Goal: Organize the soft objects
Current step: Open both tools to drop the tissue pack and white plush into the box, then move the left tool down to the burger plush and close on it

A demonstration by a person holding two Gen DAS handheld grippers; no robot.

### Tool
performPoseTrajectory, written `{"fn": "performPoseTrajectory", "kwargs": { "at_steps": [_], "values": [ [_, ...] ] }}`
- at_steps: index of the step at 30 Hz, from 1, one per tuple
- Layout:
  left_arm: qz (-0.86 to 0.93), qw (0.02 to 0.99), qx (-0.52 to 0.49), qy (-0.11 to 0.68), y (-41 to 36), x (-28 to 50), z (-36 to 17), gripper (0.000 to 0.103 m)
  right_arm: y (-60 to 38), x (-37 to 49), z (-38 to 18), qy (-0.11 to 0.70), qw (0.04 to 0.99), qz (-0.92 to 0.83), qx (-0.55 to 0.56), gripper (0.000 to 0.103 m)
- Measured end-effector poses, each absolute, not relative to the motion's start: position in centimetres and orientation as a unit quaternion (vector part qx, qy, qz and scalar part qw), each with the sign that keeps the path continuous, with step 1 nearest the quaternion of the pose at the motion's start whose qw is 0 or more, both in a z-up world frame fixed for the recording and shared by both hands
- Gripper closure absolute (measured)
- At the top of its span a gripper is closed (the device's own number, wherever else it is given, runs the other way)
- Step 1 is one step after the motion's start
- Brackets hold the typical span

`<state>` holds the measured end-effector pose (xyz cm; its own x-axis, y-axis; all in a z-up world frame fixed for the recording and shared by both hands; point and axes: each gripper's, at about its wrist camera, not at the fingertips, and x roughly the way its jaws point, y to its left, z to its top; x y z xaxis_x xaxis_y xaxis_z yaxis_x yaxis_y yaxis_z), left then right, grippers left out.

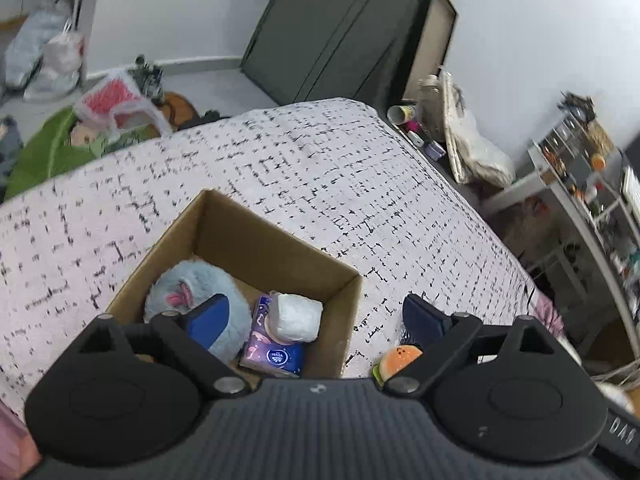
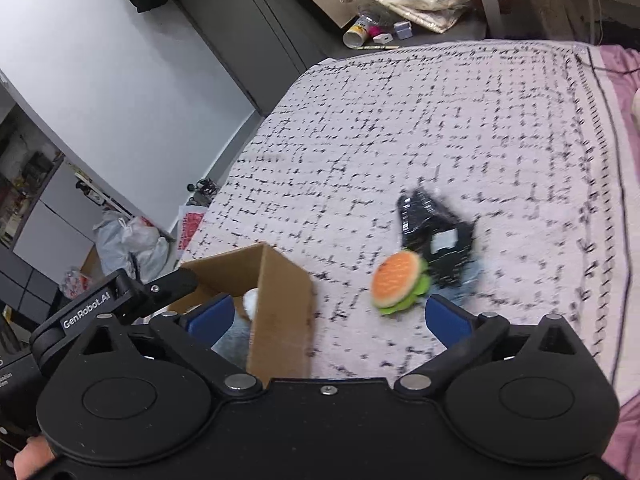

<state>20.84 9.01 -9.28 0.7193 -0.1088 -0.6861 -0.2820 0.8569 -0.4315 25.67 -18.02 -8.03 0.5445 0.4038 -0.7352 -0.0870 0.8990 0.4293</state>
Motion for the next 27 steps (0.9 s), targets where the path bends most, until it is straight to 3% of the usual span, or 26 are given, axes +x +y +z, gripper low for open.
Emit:
{"fn": "performPoseTrajectory", "kwargs": {
  "at_steps": [9,24,27],
  "values": [
    [0.027,0.899,-0.193,0.392,5.5,20.7,-8.4,0.004,-21.2,25.9,-7.8,0.470,0.854,0.146,0.165,0.000],
    [-0.032,0.900,-0.100,0.424,-0.4,21.6,-9.0,0.005,-27.2,26.1,-14.1,0.481,0.822,0.104,0.288,0.001],
    [-0.032,0.896,-0.091,0.432,-1.2,22.0,-9.6,0.007,-27.4,26.2,-14.9,0.481,0.818,0.108,0.295,0.007]
  ]
}}
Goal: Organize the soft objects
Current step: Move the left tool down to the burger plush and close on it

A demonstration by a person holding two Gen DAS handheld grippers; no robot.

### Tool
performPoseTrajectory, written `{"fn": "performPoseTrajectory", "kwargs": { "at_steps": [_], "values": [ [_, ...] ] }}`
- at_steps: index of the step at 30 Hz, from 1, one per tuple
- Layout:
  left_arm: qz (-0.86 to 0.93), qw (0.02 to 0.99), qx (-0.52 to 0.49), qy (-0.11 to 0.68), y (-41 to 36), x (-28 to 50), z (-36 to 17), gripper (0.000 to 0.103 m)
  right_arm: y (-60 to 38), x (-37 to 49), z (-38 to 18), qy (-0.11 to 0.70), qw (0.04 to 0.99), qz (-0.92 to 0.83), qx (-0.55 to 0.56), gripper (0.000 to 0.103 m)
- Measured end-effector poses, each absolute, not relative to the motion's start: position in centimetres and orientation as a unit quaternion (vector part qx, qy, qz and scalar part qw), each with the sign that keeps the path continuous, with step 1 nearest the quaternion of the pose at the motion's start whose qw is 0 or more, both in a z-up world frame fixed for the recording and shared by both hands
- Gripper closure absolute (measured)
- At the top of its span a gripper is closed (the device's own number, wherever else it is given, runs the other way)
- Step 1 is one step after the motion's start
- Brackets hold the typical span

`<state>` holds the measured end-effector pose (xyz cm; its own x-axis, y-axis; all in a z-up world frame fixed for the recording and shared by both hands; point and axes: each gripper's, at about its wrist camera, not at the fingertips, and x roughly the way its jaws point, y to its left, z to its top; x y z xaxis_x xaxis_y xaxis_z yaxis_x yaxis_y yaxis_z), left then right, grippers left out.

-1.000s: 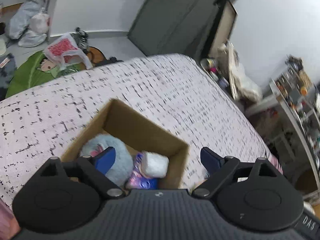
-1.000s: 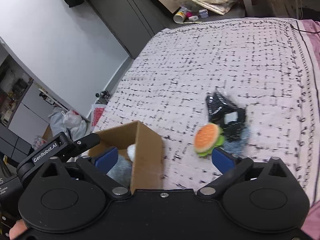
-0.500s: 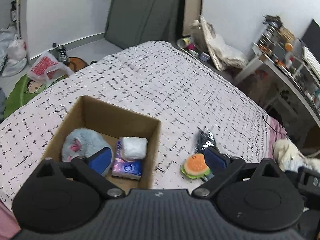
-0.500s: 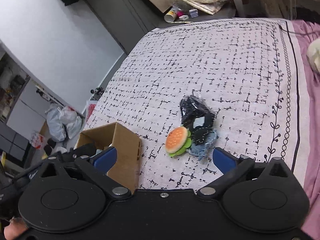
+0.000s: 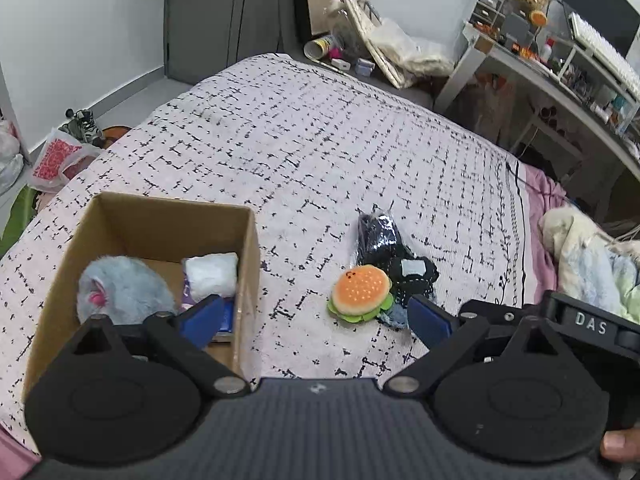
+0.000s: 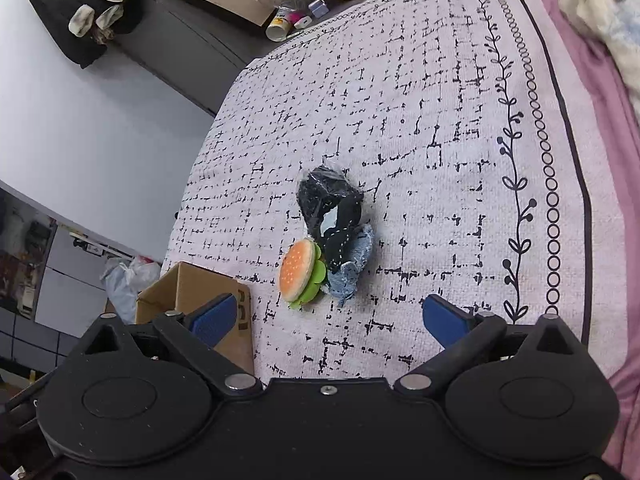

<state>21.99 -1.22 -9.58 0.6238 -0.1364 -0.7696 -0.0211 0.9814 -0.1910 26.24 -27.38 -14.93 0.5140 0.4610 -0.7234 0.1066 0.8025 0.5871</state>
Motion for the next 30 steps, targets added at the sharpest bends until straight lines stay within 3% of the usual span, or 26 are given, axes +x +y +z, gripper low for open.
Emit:
{"fn": "performPoseTrajectory", "kwargs": {
  "at_steps": [2,4,15,20,25,29,30],
  "values": [
    [-0.031,0.898,-0.086,0.430,-1.8,22.1,-9.7,0.007,-27.4,26.5,-15.7,0.486,0.814,0.108,0.301,0.020],
    [-0.031,0.899,-0.084,0.428,-2.3,22.6,-9.7,0.008,-27.5,26.8,-16.5,0.492,0.805,0.107,0.313,0.026],
    [-0.044,0.891,-0.041,0.451,-5.4,26.2,-11.3,0.031,-28.0,28.9,-19.9,0.508,0.774,0.119,0.360,0.046],
    [-0.035,0.881,-0.034,0.471,-6.4,28.2,-12.8,0.038,-27.7,30.6,-21.2,0.515,0.769,0.124,0.358,0.063],
    [-0.032,0.871,-0.039,0.488,-6.9,29.8,-13.8,0.038,-27.1,30.9,-21.5,0.521,0.768,0.145,0.343,0.068],
    [-0.028,0.865,-0.031,0.499,-7.5,30.7,-14.8,0.038,-26.1,30.8,-21.7,0.528,0.768,0.158,0.325,0.093],
    [-0.028,0.863,-0.034,0.503,-7.5,30.8,-15.0,0.038,-26.0,30.9,-21.8,0.527,0.770,0.159,0.322,0.095]
  ]
}}
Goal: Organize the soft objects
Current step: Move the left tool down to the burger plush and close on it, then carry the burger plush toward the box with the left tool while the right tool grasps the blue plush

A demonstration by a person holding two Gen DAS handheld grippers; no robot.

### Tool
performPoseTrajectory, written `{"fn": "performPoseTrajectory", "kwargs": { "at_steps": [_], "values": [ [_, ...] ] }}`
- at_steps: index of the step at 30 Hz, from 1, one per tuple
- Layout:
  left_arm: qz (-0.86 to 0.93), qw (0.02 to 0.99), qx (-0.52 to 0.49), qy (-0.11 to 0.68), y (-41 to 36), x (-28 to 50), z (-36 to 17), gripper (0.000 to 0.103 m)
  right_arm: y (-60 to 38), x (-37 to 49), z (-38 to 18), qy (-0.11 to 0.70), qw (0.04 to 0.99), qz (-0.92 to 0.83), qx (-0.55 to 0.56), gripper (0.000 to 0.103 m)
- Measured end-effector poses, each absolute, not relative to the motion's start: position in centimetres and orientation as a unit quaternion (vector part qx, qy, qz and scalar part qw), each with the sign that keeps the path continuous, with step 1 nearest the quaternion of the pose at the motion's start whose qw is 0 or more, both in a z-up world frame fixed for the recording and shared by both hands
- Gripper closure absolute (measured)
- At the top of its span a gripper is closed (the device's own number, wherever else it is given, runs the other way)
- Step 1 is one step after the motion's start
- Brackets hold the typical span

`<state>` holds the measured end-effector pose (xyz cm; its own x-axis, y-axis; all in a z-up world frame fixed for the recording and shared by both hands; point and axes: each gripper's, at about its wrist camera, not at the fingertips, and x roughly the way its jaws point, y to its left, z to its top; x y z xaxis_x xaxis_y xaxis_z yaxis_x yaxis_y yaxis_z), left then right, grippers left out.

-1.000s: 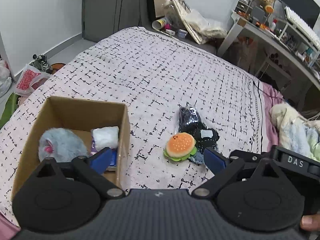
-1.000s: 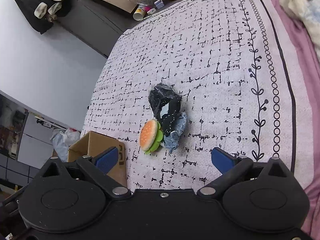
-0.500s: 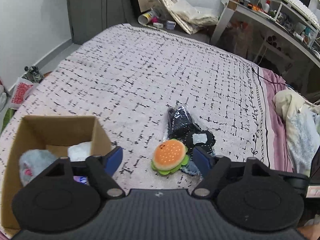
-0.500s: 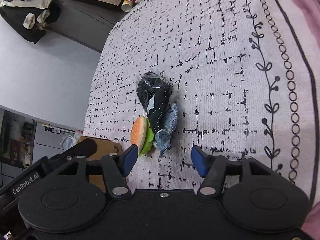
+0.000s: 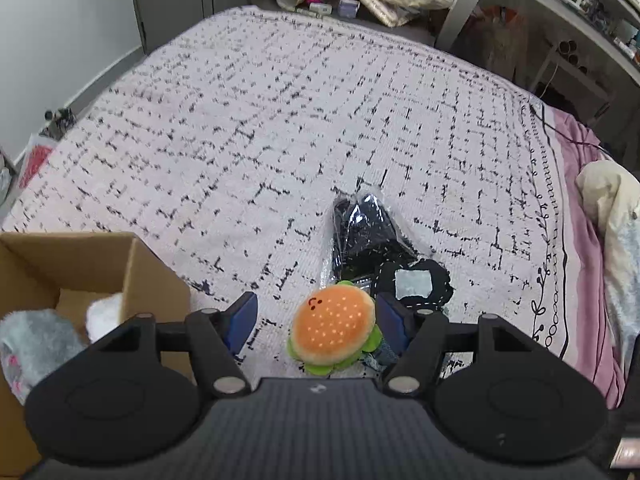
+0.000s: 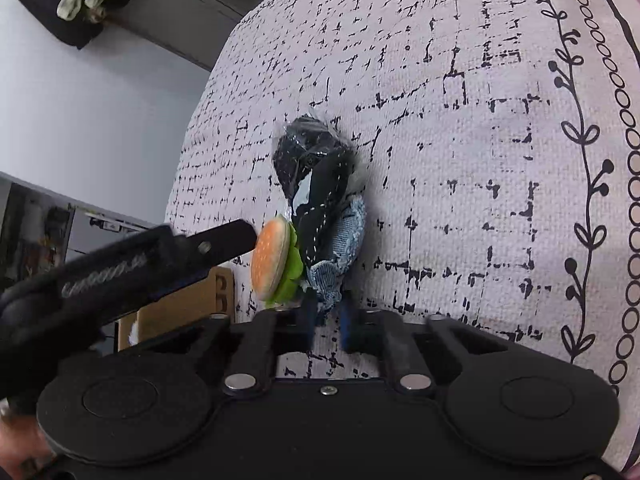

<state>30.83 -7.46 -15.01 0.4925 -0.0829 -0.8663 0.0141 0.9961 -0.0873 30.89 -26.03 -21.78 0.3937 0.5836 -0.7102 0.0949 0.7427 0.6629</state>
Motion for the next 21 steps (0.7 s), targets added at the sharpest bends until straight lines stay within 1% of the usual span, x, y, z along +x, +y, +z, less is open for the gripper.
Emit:
{"fn": "performPoseTrajectory", "kwargs": {
  "at_steps": [2,4,17,18,19,21],
  "values": [
    [-0.027,0.862,-0.038,0.505,-7.5,31.1,-15.5,0.038,-26.0,30.7,-21.4,0.518,0.778,0.163,0.317,0.099],
    [-0.024,0.859,-0.042,0.509,-7.5,31.3,-15.9,0.038,-26.1,30.4,-21.0,0.507,0.784,0.167,0.317,0.100],
    [-0.023,0.837,-0.096,0.538,-7.2,31.5,-18.9,0.038,-28.3,29.2,-20.4,0.487,0.791,0.143,0.341,0.100],
    [-0.022,0.835,-0.110,0.539,-6.9,31.5,-19.0,0.045,-28.4,29.1,-20.4,0.488,0.791,0.141,0.341,0.100],
    [-0.021,0.834,-0.125,0.537,-6.6,31.4,-19.0,0.055,-28.5,28.9,-20.4,0.489,0.791,0.140,0.340,0.100],
    [-0.017,0.836,-0.135,0.531,-6.4,31.1,-18.6,0.067,-28.6,28.6,-20.1,0.486,0.792,0.141,0.341,0.100]
  ]
}}
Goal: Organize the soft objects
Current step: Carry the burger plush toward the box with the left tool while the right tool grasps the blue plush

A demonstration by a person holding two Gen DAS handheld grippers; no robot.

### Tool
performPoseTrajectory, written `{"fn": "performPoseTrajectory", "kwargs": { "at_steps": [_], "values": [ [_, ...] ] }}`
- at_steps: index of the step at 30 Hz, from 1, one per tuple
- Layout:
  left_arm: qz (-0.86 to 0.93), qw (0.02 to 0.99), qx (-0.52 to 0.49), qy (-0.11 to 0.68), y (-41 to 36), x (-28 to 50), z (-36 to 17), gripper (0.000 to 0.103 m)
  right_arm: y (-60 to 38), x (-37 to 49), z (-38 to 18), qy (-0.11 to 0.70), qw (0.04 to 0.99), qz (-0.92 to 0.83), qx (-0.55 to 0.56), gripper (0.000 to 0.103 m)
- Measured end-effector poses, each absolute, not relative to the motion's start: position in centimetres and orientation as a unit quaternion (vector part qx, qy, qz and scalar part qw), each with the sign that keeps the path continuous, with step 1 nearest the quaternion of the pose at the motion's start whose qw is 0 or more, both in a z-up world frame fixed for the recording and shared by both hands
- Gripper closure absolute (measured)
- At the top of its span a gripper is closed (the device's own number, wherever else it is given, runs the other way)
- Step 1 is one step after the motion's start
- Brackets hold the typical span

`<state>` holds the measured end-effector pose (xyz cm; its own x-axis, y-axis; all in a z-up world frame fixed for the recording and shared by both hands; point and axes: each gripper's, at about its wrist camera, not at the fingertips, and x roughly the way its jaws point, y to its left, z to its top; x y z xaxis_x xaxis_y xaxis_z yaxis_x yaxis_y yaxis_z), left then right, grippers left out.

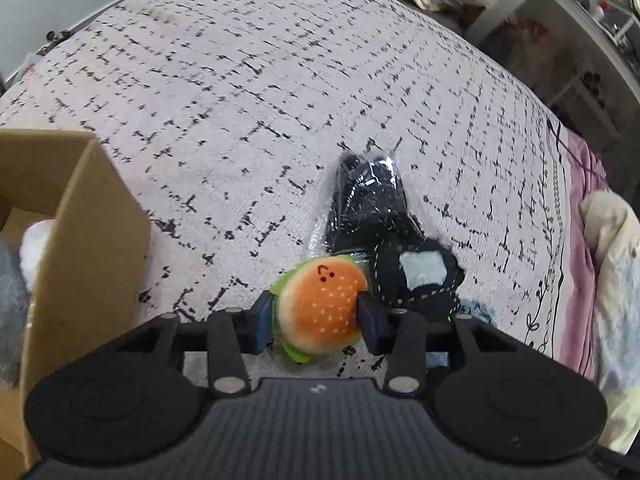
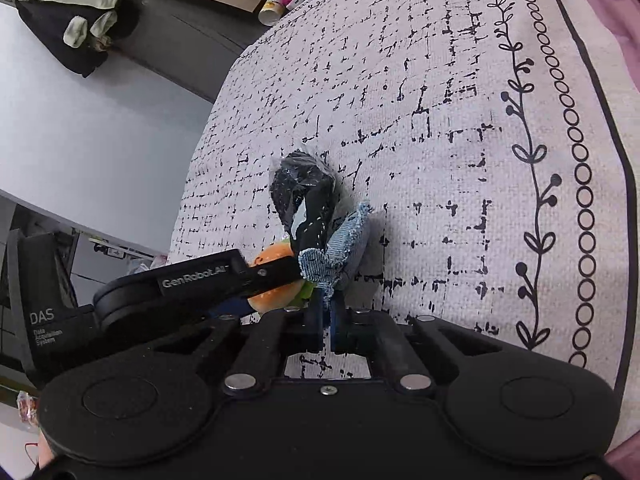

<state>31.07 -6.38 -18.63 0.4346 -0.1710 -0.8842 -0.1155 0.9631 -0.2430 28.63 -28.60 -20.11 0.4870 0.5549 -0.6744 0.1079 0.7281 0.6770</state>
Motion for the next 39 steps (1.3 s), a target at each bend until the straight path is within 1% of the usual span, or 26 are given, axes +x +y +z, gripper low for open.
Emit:
{"fn": "performPoseTrajectory", "kwargs": {
  "at_steps": [2,4,21,26,28,31,39],
  "values": [
    [-0.011,0.844,-0.126,0.521,-6.3,30.5,-17.8,0.071,-28.6,28.3,-19.8,0.483,0.794,0.143,0.340,0.100],
    [-0.010,0.847,-0.125,0.517,-6.0,29.9,-17.2,0.072,-28.6,28.0,-19.3,0.478,0.797,0.146,0.339,0.100],
    [-0.008,0.875,-0.114,0.470,-2.4,24.0,-10.5,0.072,-27.8,24.7,-14.0,0.411,0.836,0.186,0.313,0.100],
    [0.006,0.881,-0.117,0.459,-0.7,22.2,-9.0,0.072,-27.0,24.2,-12.8,0.391,0.837,0.214,0.316,0.100],
    [0.011,0.883,-0.117,0.455,0.0,21.5,-8.5,0.072,-26.9,24.1,-12.7,0.389,0.824,0.237,0.338,0.100],
    [0.018,0.885,-0.118,0.450,1.2,20.5,-7.8,0.072,-26.0,23.6,-11.6,0.375,0.841,0.242,0.307,0.100],
    [0.038,0.887,-0.117,0.445,4.0,18.4,-6.9,0.072,-23.9,22.9,-9.7,0.355,0.854,0.264,0.272,0.100]
  ]
}}
